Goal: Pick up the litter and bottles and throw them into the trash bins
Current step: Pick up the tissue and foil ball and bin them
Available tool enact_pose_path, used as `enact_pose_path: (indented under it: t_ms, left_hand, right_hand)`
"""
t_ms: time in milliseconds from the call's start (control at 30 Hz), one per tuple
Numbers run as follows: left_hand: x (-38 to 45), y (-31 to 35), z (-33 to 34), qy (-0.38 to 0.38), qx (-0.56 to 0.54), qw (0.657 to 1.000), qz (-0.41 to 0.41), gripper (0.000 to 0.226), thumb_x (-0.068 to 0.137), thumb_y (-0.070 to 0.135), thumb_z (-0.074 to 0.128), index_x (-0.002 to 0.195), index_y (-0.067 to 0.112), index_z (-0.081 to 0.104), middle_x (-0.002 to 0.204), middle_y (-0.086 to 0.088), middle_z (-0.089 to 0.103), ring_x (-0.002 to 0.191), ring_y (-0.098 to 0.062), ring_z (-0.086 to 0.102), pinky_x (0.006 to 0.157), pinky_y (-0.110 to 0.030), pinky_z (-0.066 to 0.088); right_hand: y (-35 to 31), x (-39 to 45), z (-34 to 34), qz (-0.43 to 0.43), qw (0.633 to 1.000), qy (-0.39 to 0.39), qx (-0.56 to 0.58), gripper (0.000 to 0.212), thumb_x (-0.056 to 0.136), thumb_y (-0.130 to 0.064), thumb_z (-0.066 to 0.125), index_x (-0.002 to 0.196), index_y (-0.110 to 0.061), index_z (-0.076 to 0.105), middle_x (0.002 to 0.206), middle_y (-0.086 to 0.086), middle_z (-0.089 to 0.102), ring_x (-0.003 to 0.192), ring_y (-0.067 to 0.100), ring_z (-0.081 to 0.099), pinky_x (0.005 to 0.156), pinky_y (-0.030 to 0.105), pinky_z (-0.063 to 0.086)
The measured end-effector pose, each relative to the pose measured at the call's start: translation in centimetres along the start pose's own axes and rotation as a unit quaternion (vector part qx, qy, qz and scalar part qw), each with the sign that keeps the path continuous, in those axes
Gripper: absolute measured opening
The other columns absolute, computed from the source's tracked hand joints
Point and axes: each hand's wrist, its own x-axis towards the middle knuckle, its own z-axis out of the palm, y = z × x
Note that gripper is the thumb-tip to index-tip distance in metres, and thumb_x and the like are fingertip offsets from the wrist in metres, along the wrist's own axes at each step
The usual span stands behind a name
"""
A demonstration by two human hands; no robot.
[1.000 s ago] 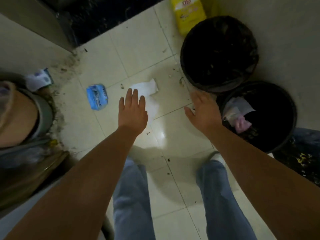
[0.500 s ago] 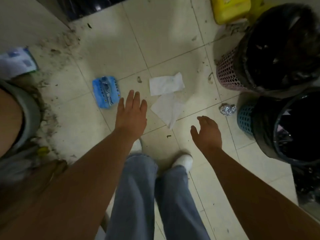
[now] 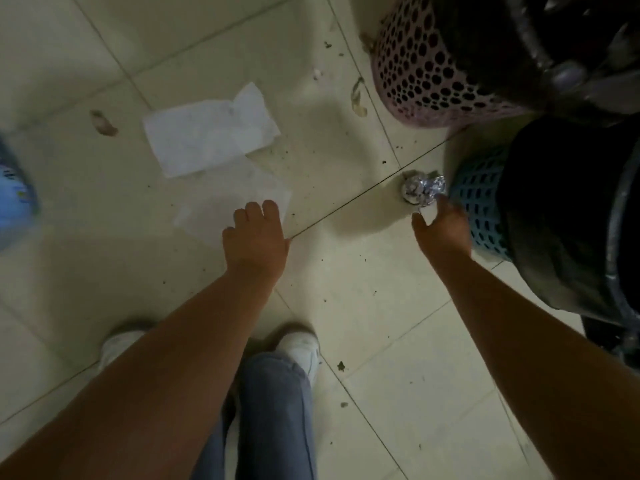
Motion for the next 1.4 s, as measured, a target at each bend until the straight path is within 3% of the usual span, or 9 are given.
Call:
enact_pose_path:
  t_ms: [100,233,367,433,600,733,867,1067,1400]
  left_hand:
    - [2.5,0.1,3.4,0.02,0.023,0.999,-0.008,0.058,0.09,0.033,0.062,0.131,0.001,0.036,0.124,-0.019,0.051,0.108,-0.028,0.056,0.08,-0.033,0.053]
    - [3.8,-1.0,5.4,0.061,0.014,0.997,0.035,0.057,0.039,0.003,0.094,0.087,-0.009,0.066,0.067,-0.023,0.067,0.048,-0.03,0.065,0.039,-0.023,0.053]
    - [4.3,-0.9,4.8,0.004,-0.003,0.999,0.047,0.036,0.09,-0.002,0.055,0.125,-0.008,0.048,0.118,-0.024,0.06,0.104,-0.032,0.063,0.09,-0.032,0.052]
    - [4.2,-1.1,5.0,0.025,-0.028,0.999,0.032,0.034,0.099,0.006,0.042,0.133,0.001,0.04,0.13,-0.015,0.053,0.117,-0.024,0.055,0.1,-0.027,0.044]
    - [2.1,-1.8,3.0,0.108,-0.098,0.988,0.053,0.023,0.088,-0.01,0.053,0.11,-0.011,0.062,0.103,-0.031,0.065,0.093,-0.041,0.065,0.079,-0.043,0.053]
    - [-2.6,-2.3,-1.4,0.148,-0.078,0.98,0.112,0.013,0.067,-0.021,0.067,0.078,-0.014,0.069,0.071,-0.033,0.066,0.055,-0.04,0.066,0.049,-0.037,0.057]
    - [-9.9,-0.5,-8.0,0.145,-0.085,0.977,0.131,0.01,0.065,-0.019,0.071,0.073,-0.012,0.07,0.063,-0.03,0.064,0.044,-0.035,0.063,0.043,-0.033,0.055]
    - [-18.6,6.6,-19.8,0.144,-0.082,0.961,0.22,0.012,0.07,-0.014,0.065,0.078,-0.009,0.072,0.07,-0.028,0.068,0.054,-0.035,0.068,0.049,-0.033,0.058]
    - [-20.8,28.3,-31.2,0.138,-0.013,0.936,0.323,0.028,0.099,0.009,0.04,0.122,0.006,0.057,0.126,-0.014,0.055,0.112,-0.031,0.053,0.082,-0.033,0.043]
  right_hand:
    - [0.7,3.7,1.8,-0.012,1.0,0.012,0.023,0.062,0.089,-0.026,0.055,0.142,-0.016,0.024,0.15,0.022,0.023,0.135,0.04,0.029,0.112,0.049,0.033]
    - [-0.1,6.1,3.8,-0.027,0.995,0.094,0.021,0.051,0.089,-0.03,0.054,0.133,-0.009,0.039,0.141,0.025,0.036,0.126,0.04,0.039,0.106,0.05,0.038]
    - [-0.7,6.4,4.1,-0.009,0.992,0.123,-0.011,0.046,0.09,-0.026,0.05,0.131,-0.008,0.039,0.14,0.022,0.039,0.127,0.04,0.036,0.107,0.051,0.026]
    - [-0.8,6.0,4.1,-0.052,0.99,0.124,-0.045,0.046,0.089,-0.017,0.051,0.13,-0.003,0.039,0.138,0.024,0.042,0.127,0.04,0.036,0.107,0.052,0.026]
    - [-1.4,3.2,3.6,-0.059,0.99,0.123,-0.043,0.04,0.085,-0.016,0.052,0.121,0.0,0.047,0.124,0.026,0.055,0.121,0.036,0.041,0.104,0.046,0.028]
    - [-2.4,-3.0,1.2,-0.09,0.989,0.112,0.034,0.035,0.082,-0.018,0.054,0.114,-0.006,0.054,0.116,0.023,0.06,0.115,0.034,0.046,0.099,0.043,0.029]
    - [-2.4,-11.9,-4.1,-0.116,0.98,0.11,0.121,0.036,0.072,-0.019,0.055,0.105,-0.007,0.061,0.103,0.024,0.067,0.104,0.038,0.054,0.093,0.046,0.033]
    - [2.1,-20.5,-17.2,-0.029,0.967,0.149,0.206,0.044,0.062,-0.022,0.053,0.101,-0.006,0.064,0.097,0.023,0.069,0.097,0.044,0.057,0.088,0.049,0.038]
    - [15.9,-18.3,-31.6,0.07,0.946,0.215,0.232,0.035,0.079,-0.015,0.062,0.113,-0.008,0.058,0.113,0.019,0.062,0.111,0.037,0.047,0.094,0.042,0.03]
